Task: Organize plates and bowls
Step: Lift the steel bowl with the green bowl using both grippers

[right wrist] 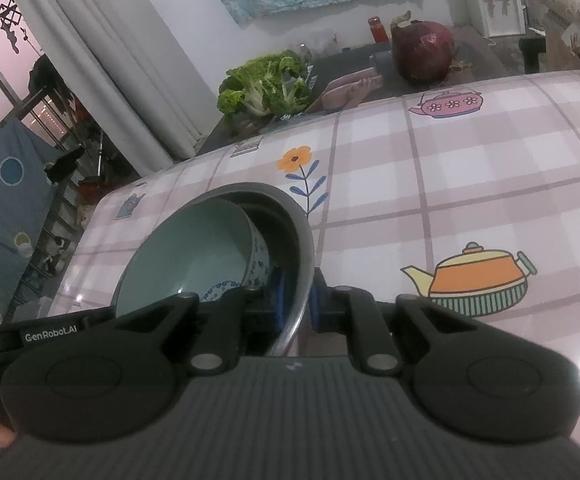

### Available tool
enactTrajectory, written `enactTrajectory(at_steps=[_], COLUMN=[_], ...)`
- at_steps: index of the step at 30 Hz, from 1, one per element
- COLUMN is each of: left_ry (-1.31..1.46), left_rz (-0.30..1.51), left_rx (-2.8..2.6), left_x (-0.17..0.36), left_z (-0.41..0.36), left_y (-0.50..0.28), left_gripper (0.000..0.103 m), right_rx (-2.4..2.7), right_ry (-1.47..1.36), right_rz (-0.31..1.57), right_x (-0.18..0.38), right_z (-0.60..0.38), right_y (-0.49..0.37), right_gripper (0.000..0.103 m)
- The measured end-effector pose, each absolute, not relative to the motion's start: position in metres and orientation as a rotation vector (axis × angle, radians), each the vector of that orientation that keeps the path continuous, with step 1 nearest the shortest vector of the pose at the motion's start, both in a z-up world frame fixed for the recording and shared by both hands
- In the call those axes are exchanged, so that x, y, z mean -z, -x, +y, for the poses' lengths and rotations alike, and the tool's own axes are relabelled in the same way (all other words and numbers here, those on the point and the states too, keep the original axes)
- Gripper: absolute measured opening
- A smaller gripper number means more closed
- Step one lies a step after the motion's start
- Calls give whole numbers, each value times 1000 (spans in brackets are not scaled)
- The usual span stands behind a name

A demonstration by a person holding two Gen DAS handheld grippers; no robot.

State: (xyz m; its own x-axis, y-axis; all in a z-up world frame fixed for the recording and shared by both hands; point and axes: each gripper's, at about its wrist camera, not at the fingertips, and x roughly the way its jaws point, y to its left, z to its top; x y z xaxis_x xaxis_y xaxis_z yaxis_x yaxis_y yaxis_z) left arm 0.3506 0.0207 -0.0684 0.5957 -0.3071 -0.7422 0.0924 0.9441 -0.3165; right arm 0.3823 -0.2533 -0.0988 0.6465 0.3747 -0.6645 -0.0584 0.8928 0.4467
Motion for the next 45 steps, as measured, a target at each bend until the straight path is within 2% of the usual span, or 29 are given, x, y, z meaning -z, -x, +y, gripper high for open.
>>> enactTrajectory(at_steps=[11, 25, 35, 45], left_ry=[266, 275, 275, 272], left_rz=[888, 821, 794, 844], left_rx=[235, 255, 286, 307], left_x=[57, 14, -6, 18], left_z=[22, 20, 14, 11], left_y=[-339, -297, -236, -166], left_gripper=[15, 13, 13, 13], right_rx=[-259, -269, -256, -229], right_ry=[-416, -418, -428, -451], right_rz=[826, 773, 750, 801], right_x=[87, 47, 20, 34], right_z=[-253, -259, -268, -273], right_y=[-370, -329, -256, -163], right_gripper=[11, 11, 11, 11])
